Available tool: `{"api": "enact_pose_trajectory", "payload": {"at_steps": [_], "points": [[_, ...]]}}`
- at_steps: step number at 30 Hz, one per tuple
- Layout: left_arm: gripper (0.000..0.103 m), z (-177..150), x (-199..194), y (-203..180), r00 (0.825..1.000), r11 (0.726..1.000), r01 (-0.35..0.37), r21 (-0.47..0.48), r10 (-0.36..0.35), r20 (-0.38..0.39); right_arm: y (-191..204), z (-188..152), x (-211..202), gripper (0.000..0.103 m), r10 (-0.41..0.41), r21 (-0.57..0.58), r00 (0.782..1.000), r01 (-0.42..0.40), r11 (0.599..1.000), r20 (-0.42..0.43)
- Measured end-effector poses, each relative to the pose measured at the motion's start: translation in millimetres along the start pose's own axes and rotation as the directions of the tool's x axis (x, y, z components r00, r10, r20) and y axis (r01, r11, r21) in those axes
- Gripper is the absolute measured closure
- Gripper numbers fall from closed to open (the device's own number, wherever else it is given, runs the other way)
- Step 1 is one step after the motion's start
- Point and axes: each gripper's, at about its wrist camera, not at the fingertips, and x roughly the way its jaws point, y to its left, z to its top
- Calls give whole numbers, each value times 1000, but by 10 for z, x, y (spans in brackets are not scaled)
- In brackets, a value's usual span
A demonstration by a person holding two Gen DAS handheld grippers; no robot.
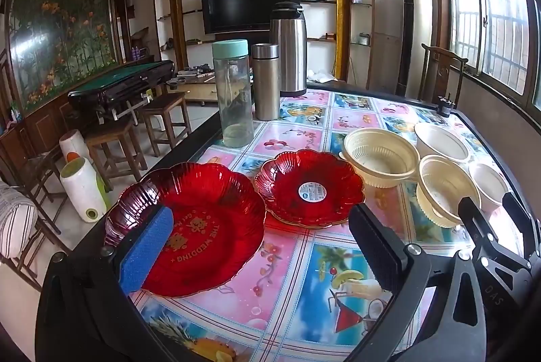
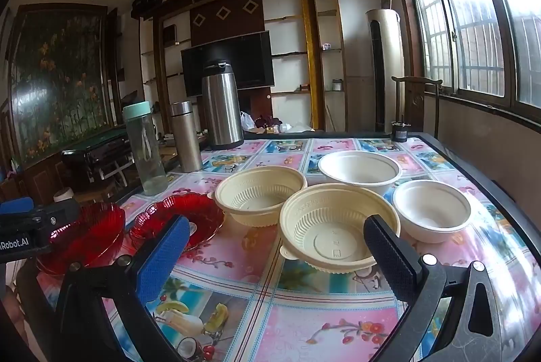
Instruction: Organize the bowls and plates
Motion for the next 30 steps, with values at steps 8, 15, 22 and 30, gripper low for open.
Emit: {"api": "enact_pose_trajectory", "payload": {"at_steps": [8, 15, 22, 30], "points": [[0, -4, 32, 49, 1000, 1000, 0, -8, 0, -3, 24, -17, 31, 0, -7, -11, 1000, 7, 1000, -9], [0, -14, 70, 89, 1000, 1000, 3, -10, -3, -8, 49, -21, 57, 0, -14, -24, 1000, 13, 1000, -17], [0, -14, 131, 162, 1000, 1000, 7, -16, -8, -18, 92, -36, 88, 0, -24, -47, 999, 23, 999, -25], [0, -33, 181, 227, 1000, 1000, 13, -25, -14, -26, 129, -51, 121, 0, -36, -70, 999, 33, 997, -33]]}}
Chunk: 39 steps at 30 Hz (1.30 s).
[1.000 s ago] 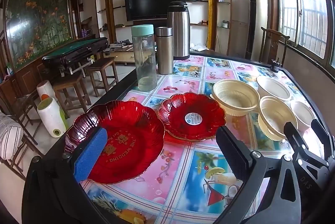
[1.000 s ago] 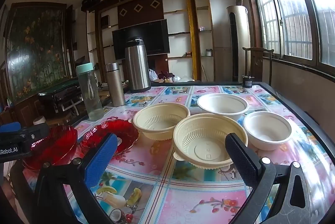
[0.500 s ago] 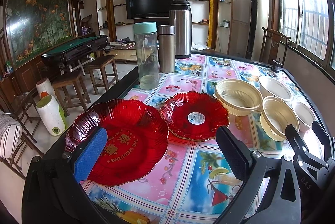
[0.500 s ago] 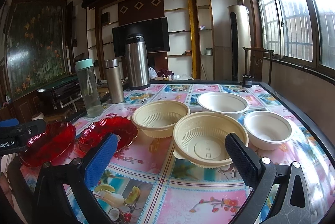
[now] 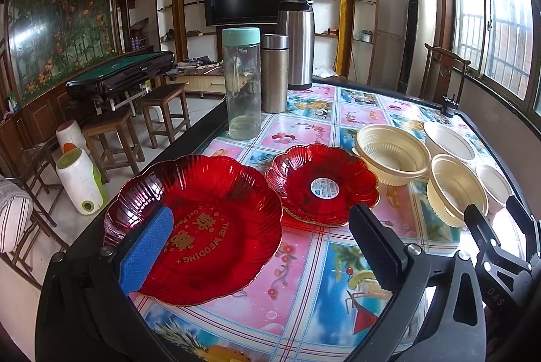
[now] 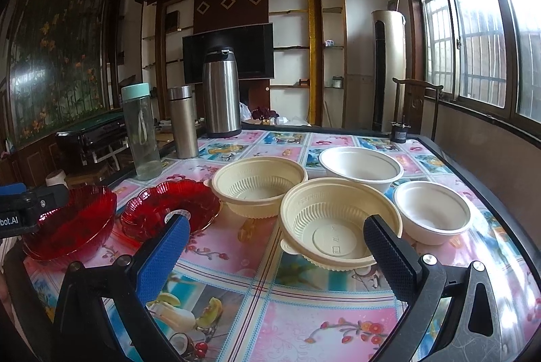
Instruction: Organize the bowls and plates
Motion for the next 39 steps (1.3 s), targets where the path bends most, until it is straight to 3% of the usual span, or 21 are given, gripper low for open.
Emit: {"api": "enact_pose_trajectory", "payload": {"at_steps": [39], "points": [[0, -90, 79, 120, 1000, 1000, 1, -10, -1, -18, 77, -16, 39, 0, -13, -32, 1000, 13, 999, -8]]}}
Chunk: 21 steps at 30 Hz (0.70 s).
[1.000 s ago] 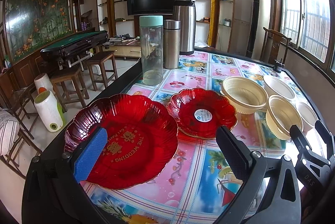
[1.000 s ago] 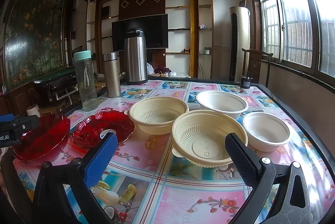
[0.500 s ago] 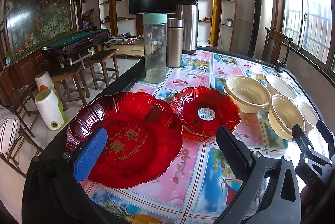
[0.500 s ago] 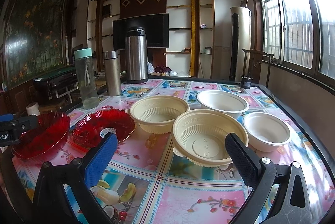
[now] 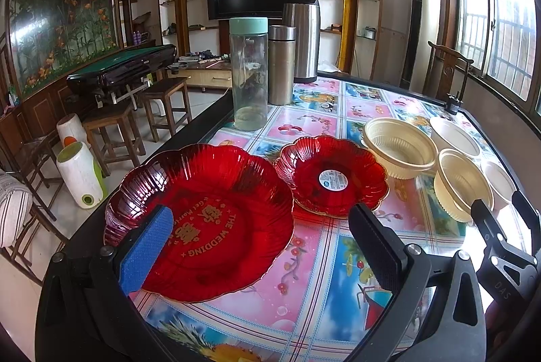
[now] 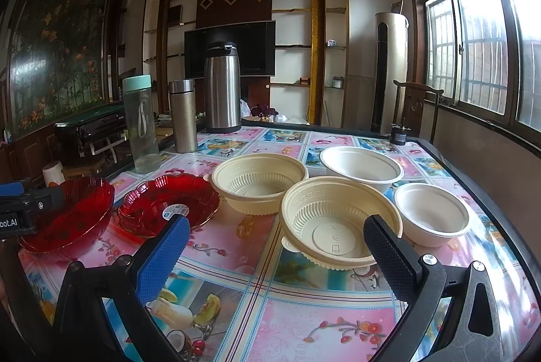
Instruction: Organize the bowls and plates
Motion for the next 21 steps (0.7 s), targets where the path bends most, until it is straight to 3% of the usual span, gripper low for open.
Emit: {"api": "enact_pose_trajectory", "payload": {"at_steps": [16, 18, 21], "points": [[0, -12, -7, -28, 1000, 1000, 2, 16, -2, -8, 3, 7, 2, 0, 2, 13, 1000, -2, 1000, 1], [0, 46, 3, -26, 999, 999, 26, 36, -25, -25, 16, 88, 5, 0, 27, 38, 1000, -27, 999, 2], [0, 314, 64, 45, 986, 989, 141, 50, -135, -98, 58, 386, 62, 0, 141, 114, 990, -139, 984, -15]]}}
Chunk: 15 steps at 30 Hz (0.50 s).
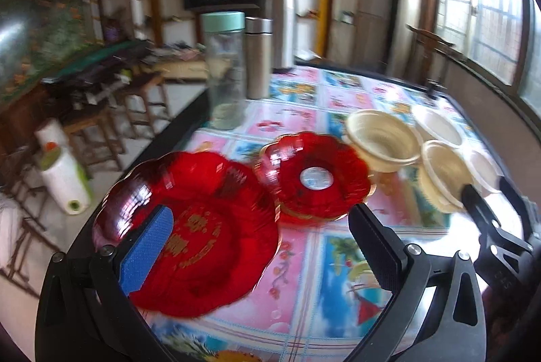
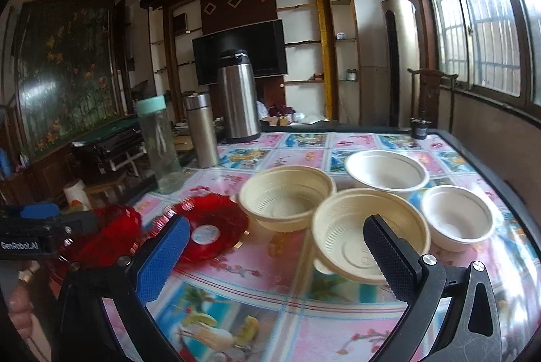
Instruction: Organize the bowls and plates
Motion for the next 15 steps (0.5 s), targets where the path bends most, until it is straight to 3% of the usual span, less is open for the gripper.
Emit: {"api": "enact_pose_trajectory", "payload": {"at_steps": [1, 3, 5, 7, 9, 11, 13, 15], "points": [[0, 159, 9, 70, 998, 998, 58, -2, -58, -27, 13, 102, 24, 0, 30, 27, 1000, -30, 999, -6], [0, 411, 20, 164, 994, 995, 103, 4, -103, -44, 17, 304, 86, 0, 124, 114, 992, -122, 986, -8], [0, 703, 45, 267, 991, 992, 124, 13, -123, -56, -19, 420, 218, 0, 238, 237, 971, -226, 945, -20], [0, 933, 134, 335, 982, 985, 173, 15, -172, -79, -50, 414, 409, 0, 295, 350, 954, -257, 901, -58], [0, 1075, 317, 336, 961, 972, 235, 4, -232, -148, -70, 310, 640, 0, 353, 451, 931, -275, 849, -97], [0, 1148, 608, 314, 921, 954, 298, -39, -298, -249, -124, 180, 815, 1, 385, 536, 915, -268, 801, -118], [0, 1155, 885, 276, 895, 954, 293, -64, -297, -333, -179, 60, 951, 1, 422, 591, 899, -276, 758, -121], [5, 1104, 1148, 217, 872, 961, 267, -73, -274, -406, -210, -16, 1049, 7, 428, 598, 893, -267, 755, -141]]}}
